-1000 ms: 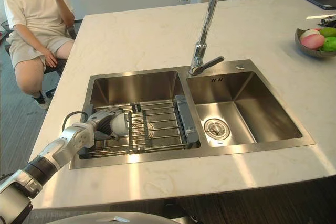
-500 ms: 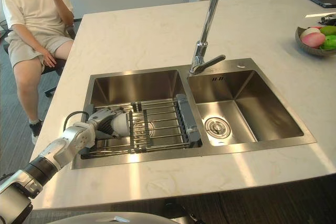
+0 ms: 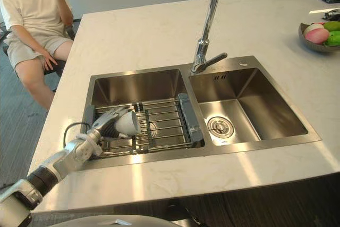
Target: Walk over to the sink, pick up the cup, carry it to the dishwasher, place the cup inside the dishwasher, then close the dishwasher door
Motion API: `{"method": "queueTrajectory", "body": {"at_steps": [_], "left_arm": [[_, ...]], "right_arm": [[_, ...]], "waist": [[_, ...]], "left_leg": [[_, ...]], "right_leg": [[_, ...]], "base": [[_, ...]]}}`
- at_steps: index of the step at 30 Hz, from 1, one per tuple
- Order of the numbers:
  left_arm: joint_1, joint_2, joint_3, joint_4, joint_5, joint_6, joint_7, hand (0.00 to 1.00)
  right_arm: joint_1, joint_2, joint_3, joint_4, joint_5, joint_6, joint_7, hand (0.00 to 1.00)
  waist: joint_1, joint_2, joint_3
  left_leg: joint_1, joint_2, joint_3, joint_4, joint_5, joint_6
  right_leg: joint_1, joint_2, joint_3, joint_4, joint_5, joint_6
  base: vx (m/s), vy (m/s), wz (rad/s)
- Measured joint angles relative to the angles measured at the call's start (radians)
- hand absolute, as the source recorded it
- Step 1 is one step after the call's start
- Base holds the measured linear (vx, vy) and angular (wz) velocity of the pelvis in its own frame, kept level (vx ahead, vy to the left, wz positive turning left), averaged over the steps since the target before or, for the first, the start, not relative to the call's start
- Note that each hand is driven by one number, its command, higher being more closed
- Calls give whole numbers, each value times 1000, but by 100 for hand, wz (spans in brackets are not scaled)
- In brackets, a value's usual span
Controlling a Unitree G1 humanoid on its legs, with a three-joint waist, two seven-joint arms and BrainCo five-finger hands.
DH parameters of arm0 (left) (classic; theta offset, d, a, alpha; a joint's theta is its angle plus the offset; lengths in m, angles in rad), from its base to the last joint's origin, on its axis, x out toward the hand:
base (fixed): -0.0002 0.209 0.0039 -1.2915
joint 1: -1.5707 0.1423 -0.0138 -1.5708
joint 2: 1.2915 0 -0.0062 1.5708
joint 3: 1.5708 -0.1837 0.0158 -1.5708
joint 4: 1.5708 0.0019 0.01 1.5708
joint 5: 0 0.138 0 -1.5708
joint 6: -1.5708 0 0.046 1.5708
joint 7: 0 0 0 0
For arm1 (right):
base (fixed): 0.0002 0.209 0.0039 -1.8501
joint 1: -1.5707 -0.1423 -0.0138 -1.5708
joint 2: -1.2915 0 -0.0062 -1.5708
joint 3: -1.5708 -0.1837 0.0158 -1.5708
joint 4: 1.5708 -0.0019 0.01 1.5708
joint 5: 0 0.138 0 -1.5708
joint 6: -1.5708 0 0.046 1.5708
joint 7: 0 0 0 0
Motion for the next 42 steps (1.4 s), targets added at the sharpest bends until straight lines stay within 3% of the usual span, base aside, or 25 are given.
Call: {"method": "queueTrajectory", "body": {"at_steps": [4, 6, 8, 12, 17, 21, 26, 33, 42], "left_arm": [[60, -51, 134, -45, -232, -52, -2, 100], [60, -56, 162, -45, -290, -68, -21, 100], [61, -57, 174, -45, -318, -77, -37, 100], [71, -83, 208, -45, -386, -79, -85, 100], [95, -113, 231, -67, -383, -68, -174, 100], [117, -125, 234, -89, -491, -52, -199, 100], [118, -158, 274, -87, -697, -36, -229, 100], [118, -197, 493, -104, -1079, -36, -281, 100], [118, -252, 667, -159, -1453, -52, -394, 100]], "right_arm": [[2, 7, -47, -41, -1, 3, 4, 0], [2, 14, -72, -45, -1, 7, 6, 0], [4, 19, -85, -58, -2, 15, 7, 0], [7, 38, -118, -105, -36, 26, 28, 0], [25, 64, -153, -116, -41, 38, 28, 0], [29, 70, -159, -116, -41, 44, 28, 0], [46, 77, -200, -116, -58, 43, 28, 0], [50, 114, -266, -117, -81, 44, 45, 0], [76, 145, -353, -154, -159, 43, 70, 0]], "waist": [[4, -5, 10], [11, -14, 16], [29, -23, 18], [35, -24, 17], [58, -30, 13], [61, -40, 3], [76, -52, -14], [84, -67, -26], [115, -76, -51]], "left_leg": [[5, 0, -15, 0, 7, 14], [13, 2, -25, -1, 9, 16], [23, 3, -27, -3, 8, 15], [33, 2, -26, -5, 6, 15], [33, 5, -24, -3, 5, 15], [31, 8, -26, 0, 5, 14], [24, 9, -26, 0, 5, 14], [33, 9, -26, 1, 5, 14], [34, 8, -43, 2, 7, 16]], "right_leg": [[3, 0, -18, 0, 1, -4], [15, 2, -28, 1, -2, -5], [24, 3, -28, 1, -5, -5], [35, -1, -30, 1, -6, -3], [38, 0, -34, 1, -7, -2], [38, 0, -47, 0, -7, -2], [36, 0, -48, 0, -7, -2], [40, -1, -50, 1, -7, -2], [52, -6, -75, 0, -8, -2]], "base": [[13, 3, 11], [48, 11, 14], [18, 5, 2], [0, 0, 0], [-40, 2, 1], [-17, -2, 2], [-7, 1, 0], [0, 0, 0], [-13, 5, 5]]}}
